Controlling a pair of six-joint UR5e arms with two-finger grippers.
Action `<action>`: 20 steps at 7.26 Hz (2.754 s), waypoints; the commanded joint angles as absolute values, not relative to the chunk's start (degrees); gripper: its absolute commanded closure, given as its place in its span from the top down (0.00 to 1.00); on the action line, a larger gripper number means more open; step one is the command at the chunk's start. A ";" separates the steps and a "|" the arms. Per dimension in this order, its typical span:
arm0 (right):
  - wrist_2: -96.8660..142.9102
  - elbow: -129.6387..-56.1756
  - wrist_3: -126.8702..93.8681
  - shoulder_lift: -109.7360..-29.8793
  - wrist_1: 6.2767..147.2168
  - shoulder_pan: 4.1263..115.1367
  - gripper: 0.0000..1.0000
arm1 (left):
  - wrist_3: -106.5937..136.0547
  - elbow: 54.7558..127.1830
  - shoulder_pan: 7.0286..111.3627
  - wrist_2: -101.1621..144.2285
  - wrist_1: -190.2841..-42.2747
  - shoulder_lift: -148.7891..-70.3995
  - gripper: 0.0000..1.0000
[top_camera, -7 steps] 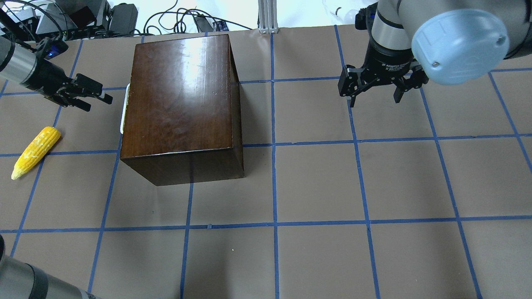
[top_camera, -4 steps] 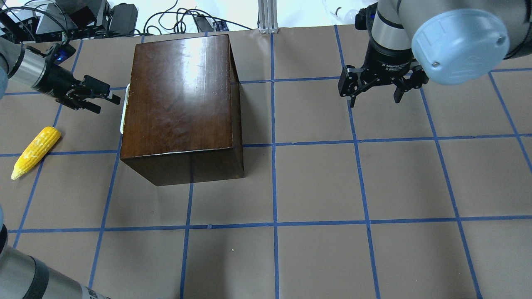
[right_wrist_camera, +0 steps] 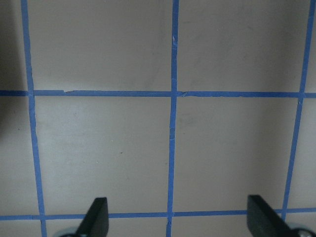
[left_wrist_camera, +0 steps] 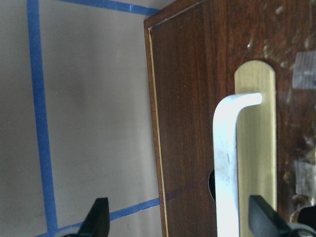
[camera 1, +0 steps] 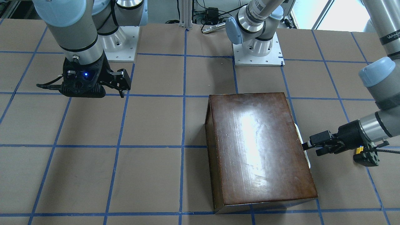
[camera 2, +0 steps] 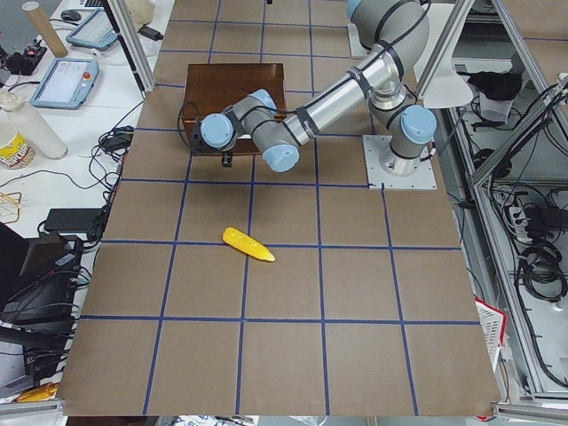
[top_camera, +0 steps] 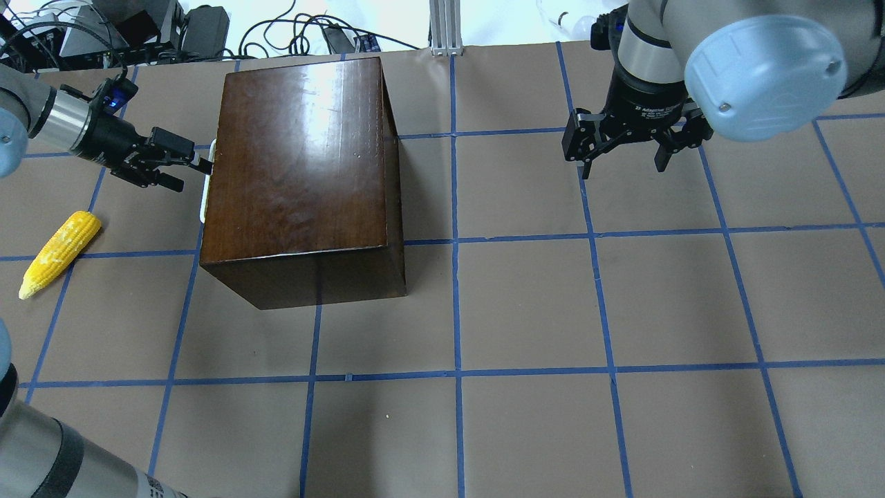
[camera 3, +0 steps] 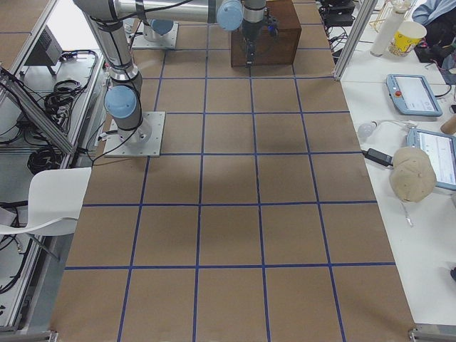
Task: Open drawer and put corn inside
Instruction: 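Close the left gripper on the white drawer handle, then pull the drawer handle away from the cabinet with the left gripper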
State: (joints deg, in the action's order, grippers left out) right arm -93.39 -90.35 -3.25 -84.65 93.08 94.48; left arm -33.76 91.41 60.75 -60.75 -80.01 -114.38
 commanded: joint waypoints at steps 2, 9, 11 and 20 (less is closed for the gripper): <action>-93.34 -90.35 -3.25 -84.64 93.08 94.48 1.00 | -33.84 92.81 60.73 -60.56 -79.89 -114.70 1.00; -93.43 -90.35 -3.25 -84.64 93.08 94.48 1.00 | -34.63 91.93 60.29 -63.90 -79.19 -115.84 1.00; -93.43 -90.35 -3.25 -84.64 93.16 94.48 1.00 | -36.20 90.80 59.94 -64.07 -79.63 -115.84 1.00; -93.43 -90.35 -3.25 -84.64 93.16 94.48 1.00 | -37.00 88.42 58.54 -67.67 -80.16 -116.10 1.00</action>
